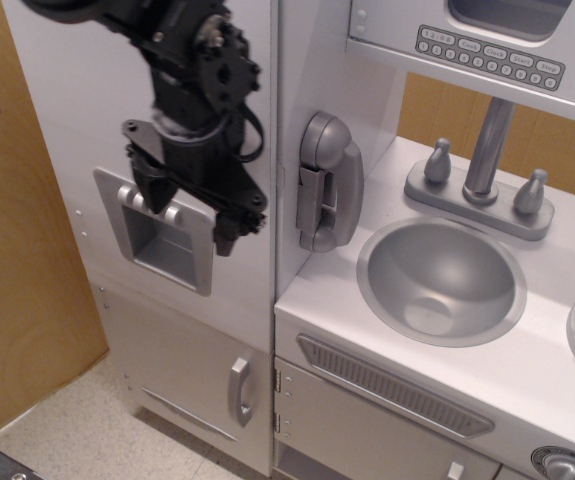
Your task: Open fridge
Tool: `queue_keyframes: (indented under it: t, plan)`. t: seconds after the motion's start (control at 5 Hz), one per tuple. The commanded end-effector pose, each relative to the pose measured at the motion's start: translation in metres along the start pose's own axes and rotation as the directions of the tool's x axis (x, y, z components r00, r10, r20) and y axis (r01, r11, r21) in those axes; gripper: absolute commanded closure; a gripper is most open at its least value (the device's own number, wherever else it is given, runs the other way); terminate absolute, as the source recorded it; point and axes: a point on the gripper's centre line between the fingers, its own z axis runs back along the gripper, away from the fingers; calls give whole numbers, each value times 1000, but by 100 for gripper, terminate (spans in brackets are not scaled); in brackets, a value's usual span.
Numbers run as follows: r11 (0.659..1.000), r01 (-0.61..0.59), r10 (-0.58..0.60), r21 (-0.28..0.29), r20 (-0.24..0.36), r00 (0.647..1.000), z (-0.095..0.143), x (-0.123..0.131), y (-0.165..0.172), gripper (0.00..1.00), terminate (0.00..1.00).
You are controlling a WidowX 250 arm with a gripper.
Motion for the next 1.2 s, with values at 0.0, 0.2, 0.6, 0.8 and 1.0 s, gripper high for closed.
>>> queue_keyframes:
  t: [0.0,0.2,0.6,0.8,1.0]
  plan:
    - [998,-68,67,3,84,994,14,46,17,0,0]
    - [994,-106,103,19,95,990,12,55,30,0,0]
    - [990,-131,125,43,126,984,9,66,49,0,0]
    - [998,-52,48,20,182,982,7,66,47,100,0]
    - [1000,-18,20,-11,239,971,12,66,50,100,0]
